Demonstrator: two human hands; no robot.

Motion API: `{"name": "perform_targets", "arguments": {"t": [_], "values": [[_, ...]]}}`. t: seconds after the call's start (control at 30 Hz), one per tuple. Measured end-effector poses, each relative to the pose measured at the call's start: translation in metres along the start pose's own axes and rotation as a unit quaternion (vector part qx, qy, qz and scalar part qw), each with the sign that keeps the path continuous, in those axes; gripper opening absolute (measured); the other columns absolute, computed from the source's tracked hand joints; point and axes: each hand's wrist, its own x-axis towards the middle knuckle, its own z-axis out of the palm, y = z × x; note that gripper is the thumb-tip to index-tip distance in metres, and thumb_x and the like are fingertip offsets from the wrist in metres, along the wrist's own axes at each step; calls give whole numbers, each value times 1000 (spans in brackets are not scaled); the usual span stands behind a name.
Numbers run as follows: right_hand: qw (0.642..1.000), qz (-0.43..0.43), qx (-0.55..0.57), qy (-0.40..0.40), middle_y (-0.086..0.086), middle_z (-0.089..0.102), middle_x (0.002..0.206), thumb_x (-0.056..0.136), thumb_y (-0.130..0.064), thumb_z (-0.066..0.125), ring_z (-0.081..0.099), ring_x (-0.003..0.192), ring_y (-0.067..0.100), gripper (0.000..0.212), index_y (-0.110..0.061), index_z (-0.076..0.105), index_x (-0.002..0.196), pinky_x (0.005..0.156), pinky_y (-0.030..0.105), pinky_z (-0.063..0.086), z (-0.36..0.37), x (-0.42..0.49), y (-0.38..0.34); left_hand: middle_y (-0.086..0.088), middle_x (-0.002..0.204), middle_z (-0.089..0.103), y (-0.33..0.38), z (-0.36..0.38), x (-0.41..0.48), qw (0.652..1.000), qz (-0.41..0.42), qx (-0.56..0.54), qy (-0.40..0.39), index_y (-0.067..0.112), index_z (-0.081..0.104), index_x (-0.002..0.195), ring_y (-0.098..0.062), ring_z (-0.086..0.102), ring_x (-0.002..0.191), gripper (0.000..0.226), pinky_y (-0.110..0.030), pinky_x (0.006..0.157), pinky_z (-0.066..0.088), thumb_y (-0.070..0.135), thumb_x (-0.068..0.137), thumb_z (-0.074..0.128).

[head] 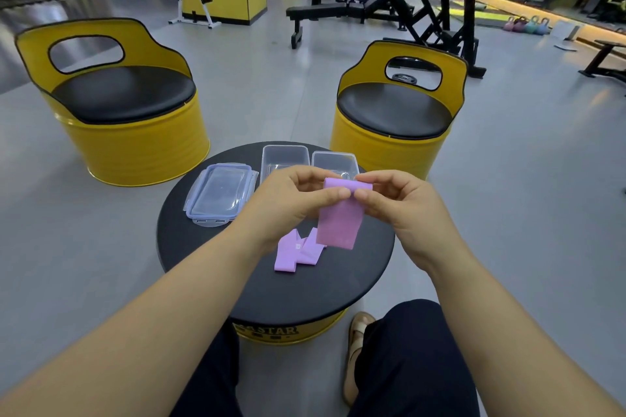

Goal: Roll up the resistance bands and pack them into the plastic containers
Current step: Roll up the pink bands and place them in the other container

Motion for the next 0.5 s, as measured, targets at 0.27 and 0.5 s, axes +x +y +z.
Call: {"name": "perform_targets", "arguments": {"t": [0.27, 0.5], "values": [[962, 2, -149, -231, -21, 63, 106, 71, -28, 74, 61, 94, 16, 42, -36, 61, 110, 86, 26, 52, -13, 4, -20, -12, 96, 69, 0, -20, 9, 974, -91, -89, -186, 1, 70, 100, -22, 64, 86, 30, -29, 74, 55, 21, 79, 66], [901, 0, -223, -372, -20, 43, 127, 61, -42, 75, 52, 109, 21, 56, -46, 56, 114, 93, 37, 51, -7, 12, -45, -6, 80, 72, 8, -21, 8, 931, -122, -105, -327, 8, 75, 83, -15, 69, 72, 37, -22, 65, 54, 32, 56, 84]]}}
